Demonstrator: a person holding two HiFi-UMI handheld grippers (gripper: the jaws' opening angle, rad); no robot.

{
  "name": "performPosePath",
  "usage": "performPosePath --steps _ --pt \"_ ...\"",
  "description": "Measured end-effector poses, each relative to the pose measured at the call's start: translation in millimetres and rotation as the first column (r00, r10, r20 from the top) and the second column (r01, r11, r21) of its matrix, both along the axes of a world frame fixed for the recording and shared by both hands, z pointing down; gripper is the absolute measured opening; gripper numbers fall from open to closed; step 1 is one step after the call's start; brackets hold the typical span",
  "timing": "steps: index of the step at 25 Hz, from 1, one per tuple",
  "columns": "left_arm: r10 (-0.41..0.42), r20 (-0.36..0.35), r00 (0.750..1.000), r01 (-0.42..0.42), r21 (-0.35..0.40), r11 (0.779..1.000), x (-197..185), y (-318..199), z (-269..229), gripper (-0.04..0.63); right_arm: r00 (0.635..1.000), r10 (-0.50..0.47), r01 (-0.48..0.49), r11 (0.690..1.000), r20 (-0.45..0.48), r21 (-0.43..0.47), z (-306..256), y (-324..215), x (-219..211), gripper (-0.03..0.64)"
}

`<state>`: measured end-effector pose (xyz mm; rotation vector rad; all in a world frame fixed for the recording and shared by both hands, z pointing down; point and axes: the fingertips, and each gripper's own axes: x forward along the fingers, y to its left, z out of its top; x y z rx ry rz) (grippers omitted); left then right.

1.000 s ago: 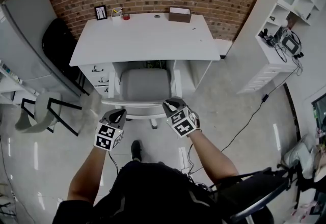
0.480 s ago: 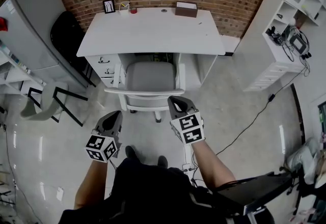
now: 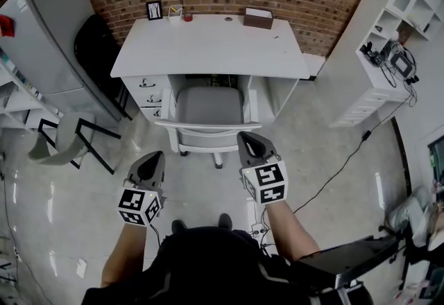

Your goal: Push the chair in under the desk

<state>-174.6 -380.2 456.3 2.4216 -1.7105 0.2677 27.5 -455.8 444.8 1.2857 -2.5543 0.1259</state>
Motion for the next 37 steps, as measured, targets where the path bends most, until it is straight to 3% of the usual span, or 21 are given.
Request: performPosePath --steps 4,9,12,16,27,37 --pt "-0.025 -0.002 1.000 0.025 0.003 1.000 -33 12 -13 0.008 0.999 0.037 -0.037 0.999 0.025 -0.004 -9 12 -18 0.009" --pt "0.002 0.011 1.000 -0.002 0.067 0.998 -48 19 -36 0.008 0.998 0.057 -0.057 0.998 0.025 -0.001 -19 23 -38 0.009" --pt "-0.002 0.004 1.000 0.002 0.068 0.998 -56 21 -41 0.008 0.997 0.069 -0.069 0.998 0.028 0.009 -25 26 -48 0.008" --pt "0.034 0.003 0.999 -0.034 0.082 0.996 -54 23 -50 0.008 0.997 0.070 -0.070 0.997 0.024 0.021 -32 31 -58 0.008" --pt "0.020 -0.047 0.999 -0.016 0.086 0.996 -64 19 -49 0.008 0.996 0.088 -0.089 0.995 0.021 0.047 -38 36 -64 0.008" --pt "0.001 -0.021 1.000 0.000 0.085 0.996 -63 14 -52 0.008 0.996 0.083 -0.084 0.995 0.019 0.056 -42 33 -63 0.008"
